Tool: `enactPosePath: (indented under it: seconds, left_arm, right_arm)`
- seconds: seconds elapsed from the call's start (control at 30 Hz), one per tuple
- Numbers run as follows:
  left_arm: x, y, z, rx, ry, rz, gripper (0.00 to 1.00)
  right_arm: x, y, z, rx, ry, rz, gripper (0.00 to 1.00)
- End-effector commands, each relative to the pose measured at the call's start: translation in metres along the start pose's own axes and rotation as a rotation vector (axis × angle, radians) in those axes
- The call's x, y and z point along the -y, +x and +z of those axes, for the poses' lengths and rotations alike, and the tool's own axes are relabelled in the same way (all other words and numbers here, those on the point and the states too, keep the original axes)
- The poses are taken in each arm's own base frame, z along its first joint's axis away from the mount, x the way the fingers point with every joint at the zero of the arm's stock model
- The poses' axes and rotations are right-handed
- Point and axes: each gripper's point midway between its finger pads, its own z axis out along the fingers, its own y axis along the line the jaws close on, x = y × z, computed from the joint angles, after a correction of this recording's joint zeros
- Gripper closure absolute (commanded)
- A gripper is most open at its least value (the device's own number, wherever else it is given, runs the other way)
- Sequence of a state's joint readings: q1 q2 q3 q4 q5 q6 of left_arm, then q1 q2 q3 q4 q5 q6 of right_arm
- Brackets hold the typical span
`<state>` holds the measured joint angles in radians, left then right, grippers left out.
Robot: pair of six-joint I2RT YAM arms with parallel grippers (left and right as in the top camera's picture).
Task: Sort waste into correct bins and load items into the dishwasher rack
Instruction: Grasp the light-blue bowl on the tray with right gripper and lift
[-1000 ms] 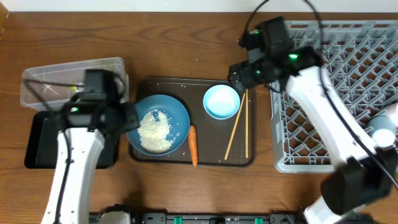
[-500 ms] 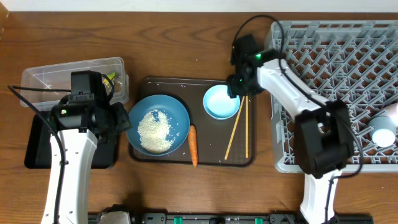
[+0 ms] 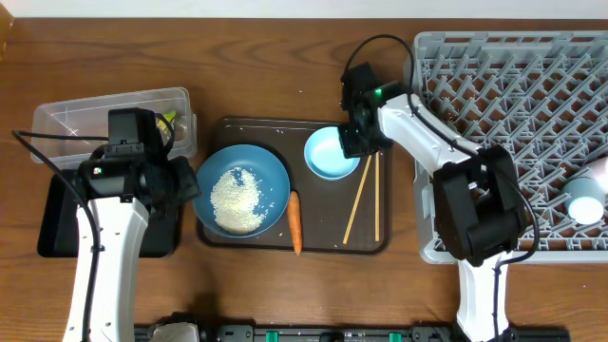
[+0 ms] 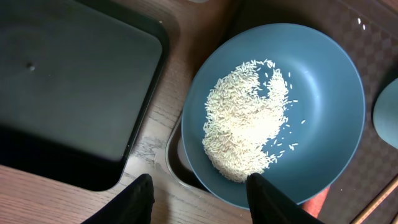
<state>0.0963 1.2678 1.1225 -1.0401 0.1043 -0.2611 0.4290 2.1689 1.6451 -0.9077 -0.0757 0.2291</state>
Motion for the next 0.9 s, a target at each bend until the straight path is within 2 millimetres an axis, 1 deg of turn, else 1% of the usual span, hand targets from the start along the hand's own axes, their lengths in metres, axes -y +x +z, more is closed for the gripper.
enactPosePath:
  seconds: [0.0, 0.03, 0.1, 0.13, 0.23, 0.3, 0.37, 0.43, 0.5, 0.53, 0.6, 0.67, 0.7, 0.77, 0.8, 0.83, 0.87]
  left_arm:
    - [-0.002, -0.002, -0.002, 0.008, -0.01, 0.001, 0.51]
    - [-0.002, -0.002, -0.002, 0.008, -0.01, 0.001, 0.5]
    - [-0.002, -0.002, -0.002, 0.008, -0.01, 0.001, 0.51]
    - [-0.002, -0.002, -0.002, 0.008, -0.01, 0.001, 0.51]
    - [-0.002, -0.002, -0.002, 0.008, -0.01, 0.001, 0.5]
    - [-0.002, -0.002, -0.002, 0.008, -0.01, 0.001, 0.51]
    - [-0.002, -0.003, -0.002, 0.009, -0.01, 0.001, 0.5]
    - [-0.002, -0.003, -0.002, 0.009, -0.01, 0.001, 0.5]
    - [-0.002, -0.003, -0.002, 0.009, -0.01, 0.001, 0.51]
    - [-0.002, -0.003, -0.002, 0.009, -0.01, 0.001, 0.51]
    - [-0.002, -0.002, -0.002, 0.008, -0.01, 0.001, 0.5]
    - [-0.002, -0.002, -0.002, 0.008, -0.01, 0.001, 0.5]
    - [-0.002, -0.002, -0.002, 0.008, -0.01, 0.001, 0.5]
    - [-0.002, -0.002, -0.002, 0.008, -0.01, 0.001, 0.5]
    - [-0.002, -0.002, -0.002, 0.008, -0.01, 0.001, 0.5]
    - [-0.002, -0.002, -0.002, 0.008, -0.01, 0.001, 0.5]
    - [-0.002, -0.002, -0.002, 0.008, -0.01, 0.001, 0.5]
  right_arm:
    - [0.019, -0.032, -0.056, 0.136, 0.04, 0.036, 0.99]
    - [0.026, -0.036, -0.072, 0.164, 0.064, 0.045, 0.99]
    - [0.043, -0.044, -0.111, 0.232, 0.127, 0.052, 0.99]
    - [0.052, -0.045, -0.132, 0.271, 0.164, 0.055, 0.99]
    - [0.076, -0.045, -0.187, 0.378, 0.258, 0.05, 0.99]
    - [0.087, -0.042, -0.217, 0.439, 0.277, 0.051, 0.99]
    - [0.088, -0.038, -0.231, 0.463, 0.246, 0.044, 0.99]
    - [0.08, -0.033, -0.235, 0.457, 0.176, 0.008, 0.99]
    - [0.069, -0.03, -0.231, 0.434, 0.116, -0.017, 0.98]
    - [0.063, -0.029, -0.224, 0.416, 0.085, -0.025, 0.95]
    - [0.052, -0.025, -0.213, 0.385, 0.028, -0.04, 0.76]
    - [0.037, -0.021, -0.202, 0.351, -0.047, -0.059, 0.56]
    - [0.031, -0.02, -0.197, 0.339, -0.075, -0.066, 0.51]
    - [0.022, -0.023, -0.189, 0.336, -0.108, -0.081, 0.49]
    - [0.019, -0.025, -0.184, 0.337, -0.116, -0.088, 0.52]
    - [0.016, -0.026, -0.179, 0.336, -0.117, -0.094, 0.5]
    - [0.015, -0.028, -0.173, 0.332, -0.117, -0.099, 0.41]
